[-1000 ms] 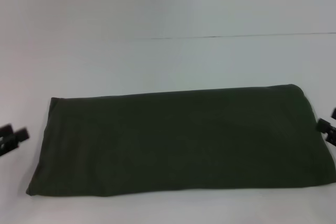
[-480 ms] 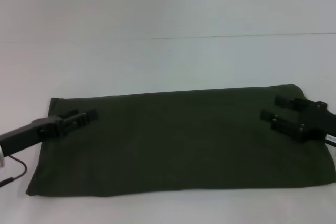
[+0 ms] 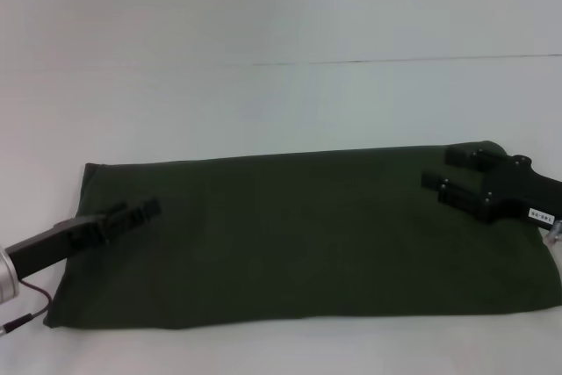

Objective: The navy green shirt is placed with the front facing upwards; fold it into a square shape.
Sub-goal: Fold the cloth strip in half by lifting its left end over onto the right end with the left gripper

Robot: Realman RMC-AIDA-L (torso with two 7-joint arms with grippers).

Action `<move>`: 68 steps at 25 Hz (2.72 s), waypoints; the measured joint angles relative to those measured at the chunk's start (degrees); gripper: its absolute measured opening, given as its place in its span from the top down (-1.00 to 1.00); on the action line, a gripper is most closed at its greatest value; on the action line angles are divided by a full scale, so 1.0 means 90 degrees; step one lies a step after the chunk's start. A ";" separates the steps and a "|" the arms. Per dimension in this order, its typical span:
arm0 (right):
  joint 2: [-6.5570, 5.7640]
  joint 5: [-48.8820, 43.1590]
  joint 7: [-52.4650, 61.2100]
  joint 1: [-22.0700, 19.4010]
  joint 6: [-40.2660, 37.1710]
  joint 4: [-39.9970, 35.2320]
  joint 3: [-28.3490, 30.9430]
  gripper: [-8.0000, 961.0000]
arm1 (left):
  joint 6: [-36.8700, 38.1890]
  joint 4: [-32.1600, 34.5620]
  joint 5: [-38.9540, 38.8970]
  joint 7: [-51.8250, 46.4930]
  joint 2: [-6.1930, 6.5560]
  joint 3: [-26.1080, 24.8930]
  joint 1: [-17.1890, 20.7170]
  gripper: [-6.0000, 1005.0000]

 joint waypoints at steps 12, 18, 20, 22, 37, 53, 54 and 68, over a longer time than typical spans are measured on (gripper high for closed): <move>0.0000 0.0015 0.0028 0.0119 0.0080 0.0000 -0.0075 -0.28 | 0.0219 0.0126 -0.0066 0.0058 -0.0004 -0.0102 0.0277 -0.56; -0.0011 0.0032 0.0135 0.0121 0.0056 -0.0074 -0.0074 -0.28 | 0.0947 0.0258 -0.0166 0.0179 0.0034 -0.0209 0.0491 -0.56; -0.0015 0.0036 0.0149 0.0121 0.0036 -0.0080 -0.0075 -0.28 | 0.0988 0.0291 -0.0134 0.0181 0.0025 -0.0213 0.0561 -0.56; -0.0016 0.0038 0.0152 0.0122 0.0029 -0.0082 -0.0075 -0.28 | 0.0954 0.0309 -0.0069 0.0185 0.0008 -0.0190 0.0614 -0.56; -0.0009 0.0027 0.0175 0.0218 0.0011 -0.0089 -0.0074 -0.27 | 0.0950 0.0429 0.0083 0.0230 -0.0017 -0.0341 0.0774 -0.56; -0.0009 0.0027 0.0118 0.0188 0.0012 -0.0064 -0.0074 -0.27 | 0.1206 0.2440 0.0576 -0.3114 0.0432 0.0787 0.0433 -0.56; -0.0009 0.0030 0.0113 0.0179 0.0012 -0.0049 -0.0074 -0.27 | 0.1205 0.2476 0.0688 -0.3251 0.0441 0.0856 0.0377 -0.56; -0.0002 0.0033 0.0040 0.0130 0.0011 0.0019 -0.0074 -0.27 | 0.0871 0.2472 0.1312 -0.4105 0.0475 0.1590 0.0036 -0.56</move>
